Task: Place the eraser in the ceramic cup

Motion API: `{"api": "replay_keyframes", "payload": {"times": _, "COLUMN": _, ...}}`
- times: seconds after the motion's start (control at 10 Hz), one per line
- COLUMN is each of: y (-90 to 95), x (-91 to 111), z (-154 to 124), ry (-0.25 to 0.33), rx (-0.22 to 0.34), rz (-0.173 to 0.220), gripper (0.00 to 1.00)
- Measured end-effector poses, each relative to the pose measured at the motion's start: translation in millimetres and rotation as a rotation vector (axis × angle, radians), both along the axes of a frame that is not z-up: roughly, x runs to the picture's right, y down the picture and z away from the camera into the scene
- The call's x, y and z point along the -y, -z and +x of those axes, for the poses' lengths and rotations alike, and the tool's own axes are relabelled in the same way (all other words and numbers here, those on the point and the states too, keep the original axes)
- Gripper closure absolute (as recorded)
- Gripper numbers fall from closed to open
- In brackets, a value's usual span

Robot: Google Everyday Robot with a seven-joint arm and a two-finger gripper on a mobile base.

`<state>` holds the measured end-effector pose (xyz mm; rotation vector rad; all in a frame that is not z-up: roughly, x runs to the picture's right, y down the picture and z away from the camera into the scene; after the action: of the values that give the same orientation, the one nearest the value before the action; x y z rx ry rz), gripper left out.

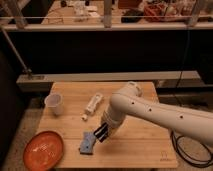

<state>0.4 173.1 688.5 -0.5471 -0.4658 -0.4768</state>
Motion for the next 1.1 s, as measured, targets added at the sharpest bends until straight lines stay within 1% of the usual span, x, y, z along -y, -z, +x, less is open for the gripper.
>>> {"api": "replay_keyframes", "payload": {"times": 0.1, "y": 1.6, "x": 9, "z": -9, "ry": 0.005, "rx": 0.007, "rz": 0.007, "gripper": 1.0}}
{"api": "replay_keyframes", "payload": {"times": 0.3, "y": 5.2, "x": 24, "z": -19, "ry": 0.007, "rx": 0.018, "rz": 0.023, "gripper": 1.0}}
{"api": "replay_keyframes", "payload": {"times": 0.6, "y": 7.8, "x": 34, "z": -24, "ry": 0.02, "rx": 0.022, "rz": 0.037, "gripper": 1.0}}
{"api": "replay_keyframes", "payload": {"times": 0.9, "y": 7.6, "x": 51, "z": -55, "ry": 0.041, "rx": 0.04, "rz": 0.057, "gripper": 1.0}}
{"api": "replay_keyframes", "payload": {"times": 1.1, "y": 6.7, "x": 63, "z": -63, "ry": 0.051, "rx": 0.042, "rz": 0.076, "gripper": 1.0}}
